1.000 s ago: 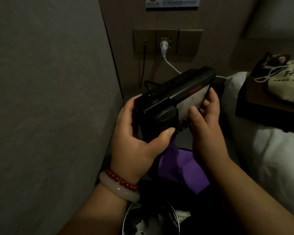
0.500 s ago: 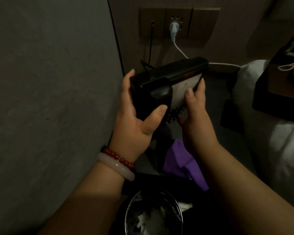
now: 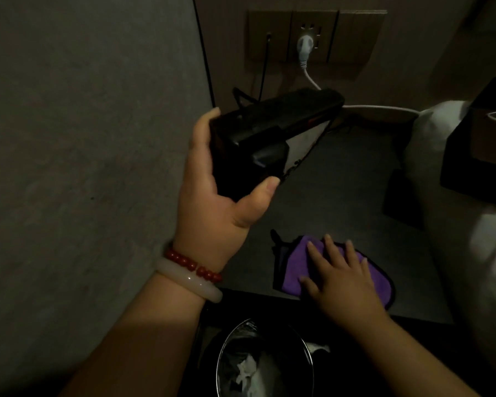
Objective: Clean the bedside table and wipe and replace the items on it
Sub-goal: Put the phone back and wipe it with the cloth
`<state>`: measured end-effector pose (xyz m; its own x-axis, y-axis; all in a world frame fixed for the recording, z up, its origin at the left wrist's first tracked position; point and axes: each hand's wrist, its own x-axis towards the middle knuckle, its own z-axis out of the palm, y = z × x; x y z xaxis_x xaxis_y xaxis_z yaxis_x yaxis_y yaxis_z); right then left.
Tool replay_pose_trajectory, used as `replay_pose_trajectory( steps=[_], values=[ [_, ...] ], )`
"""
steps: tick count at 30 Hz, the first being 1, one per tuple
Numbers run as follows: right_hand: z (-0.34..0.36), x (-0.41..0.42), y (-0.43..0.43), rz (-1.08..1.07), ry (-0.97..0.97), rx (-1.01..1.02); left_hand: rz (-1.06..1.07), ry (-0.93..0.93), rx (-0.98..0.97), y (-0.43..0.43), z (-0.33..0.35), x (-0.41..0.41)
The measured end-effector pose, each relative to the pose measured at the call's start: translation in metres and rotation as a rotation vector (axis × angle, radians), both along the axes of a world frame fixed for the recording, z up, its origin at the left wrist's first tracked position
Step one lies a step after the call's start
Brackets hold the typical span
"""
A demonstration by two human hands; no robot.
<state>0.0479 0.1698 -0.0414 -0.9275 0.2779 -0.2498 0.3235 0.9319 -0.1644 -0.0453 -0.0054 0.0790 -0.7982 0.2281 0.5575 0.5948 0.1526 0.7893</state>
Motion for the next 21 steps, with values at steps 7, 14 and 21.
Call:
replay_pose_trajectory(
  steps=[7,14,21],
  values=[
    [0.003,0.006,0.022,-0.208,0.303,-0.248,0.030,0.174,-0.355,0.009,-0.014,0.018],
    [0.091,0.020,0.064,-0.506,0.978,-0.627,-0.052,0.458,-0.636,0.008,-0.027,0.035],
    [0.202,-0.012,0.039,0.095,0.786,-0.678,-0.194,0.722,-0.880,0.004,-0.037,0.049]
  ],
)
